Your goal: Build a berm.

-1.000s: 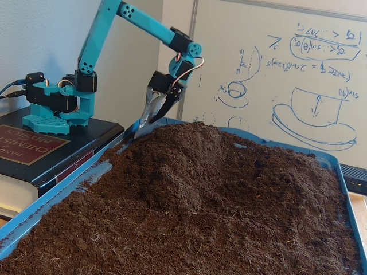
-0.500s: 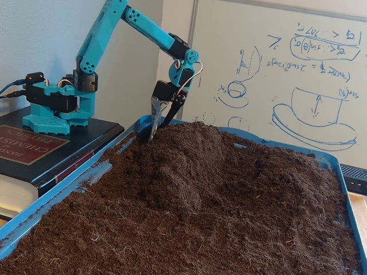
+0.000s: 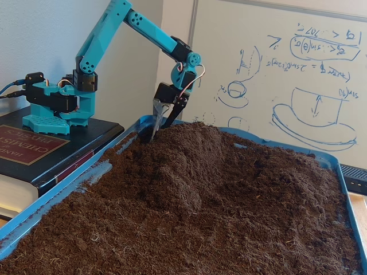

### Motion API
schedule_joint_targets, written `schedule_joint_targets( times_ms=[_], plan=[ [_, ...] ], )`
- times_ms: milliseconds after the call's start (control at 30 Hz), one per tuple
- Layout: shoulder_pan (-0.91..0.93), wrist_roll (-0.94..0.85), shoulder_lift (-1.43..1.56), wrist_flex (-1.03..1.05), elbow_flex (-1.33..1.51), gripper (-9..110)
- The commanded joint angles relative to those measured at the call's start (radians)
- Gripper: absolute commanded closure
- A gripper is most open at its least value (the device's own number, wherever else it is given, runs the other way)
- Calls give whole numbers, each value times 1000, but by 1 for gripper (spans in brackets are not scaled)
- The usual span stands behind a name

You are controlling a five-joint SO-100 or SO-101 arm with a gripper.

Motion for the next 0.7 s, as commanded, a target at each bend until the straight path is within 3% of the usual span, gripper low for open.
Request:
schedule_joint_targets(
  times_ms=[0, 667],
  plan=[
    [15, 17, -5, -21, -64, 101],
    [143, 20, -26, -9, -229, 101]
  ],
)
